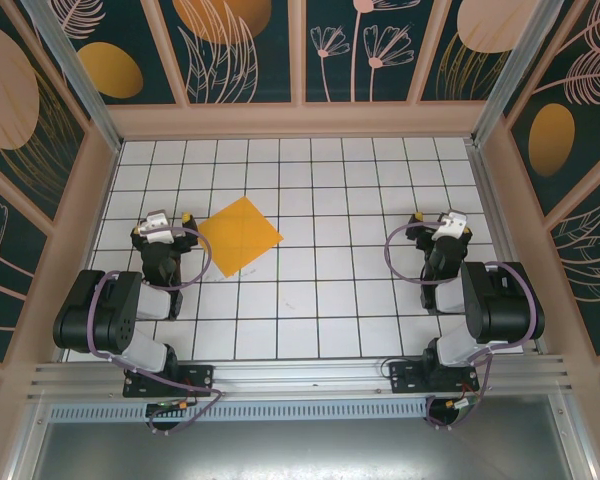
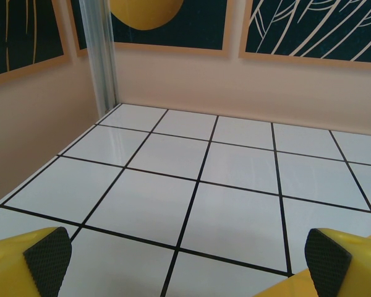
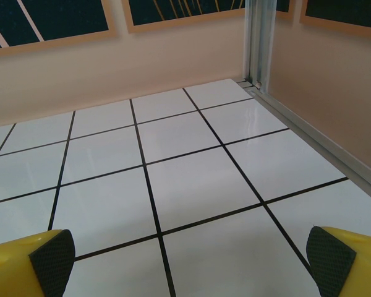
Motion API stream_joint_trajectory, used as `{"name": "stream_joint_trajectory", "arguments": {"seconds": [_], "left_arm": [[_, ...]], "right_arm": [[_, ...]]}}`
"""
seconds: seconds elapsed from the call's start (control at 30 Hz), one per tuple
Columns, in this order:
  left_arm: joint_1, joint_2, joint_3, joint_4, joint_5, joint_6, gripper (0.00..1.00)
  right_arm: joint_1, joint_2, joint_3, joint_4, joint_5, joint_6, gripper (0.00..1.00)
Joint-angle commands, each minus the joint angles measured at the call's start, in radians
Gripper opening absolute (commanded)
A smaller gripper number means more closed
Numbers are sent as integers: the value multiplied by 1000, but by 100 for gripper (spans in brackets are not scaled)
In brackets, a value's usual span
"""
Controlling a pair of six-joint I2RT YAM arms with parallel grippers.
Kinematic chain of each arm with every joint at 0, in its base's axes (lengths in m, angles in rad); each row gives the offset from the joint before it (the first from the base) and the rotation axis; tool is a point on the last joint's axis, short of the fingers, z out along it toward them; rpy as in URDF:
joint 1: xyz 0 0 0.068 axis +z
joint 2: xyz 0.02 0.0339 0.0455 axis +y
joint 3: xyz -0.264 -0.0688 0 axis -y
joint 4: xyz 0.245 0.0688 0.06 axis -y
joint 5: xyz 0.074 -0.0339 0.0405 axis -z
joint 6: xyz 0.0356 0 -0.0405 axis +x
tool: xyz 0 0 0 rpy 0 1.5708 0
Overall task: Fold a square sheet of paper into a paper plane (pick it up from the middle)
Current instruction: Move the square sheet of paper to the center of the table.
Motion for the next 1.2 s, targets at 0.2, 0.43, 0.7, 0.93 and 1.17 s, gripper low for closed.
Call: {"name": "stream_joint_trajectory", "arguments": {"seconds": [0.2, 0.43, 0.7, 0.93, 1.17], "left_arm": [[6, -7, 15, 5, 10, 13, 99], [6, -10, 12, 11, 10, 12, 99], [6, -179, 2, -139, -10, -6, 99], [6, -419, 186, -640, -64, -302, 99], [6, -382, 375, -950, 318, -534, 99]], "right_arm": [[5, -2, -3, 43, 10, 18, 99], [-23, -7, 2, 28, -75, 21, 99], [4, -71, 24, -55, -78, -19, 99], [11, -255, 407, -991, -26, 286, 99], [13, -228, 573, -1289, -523, 473, 99]]}}
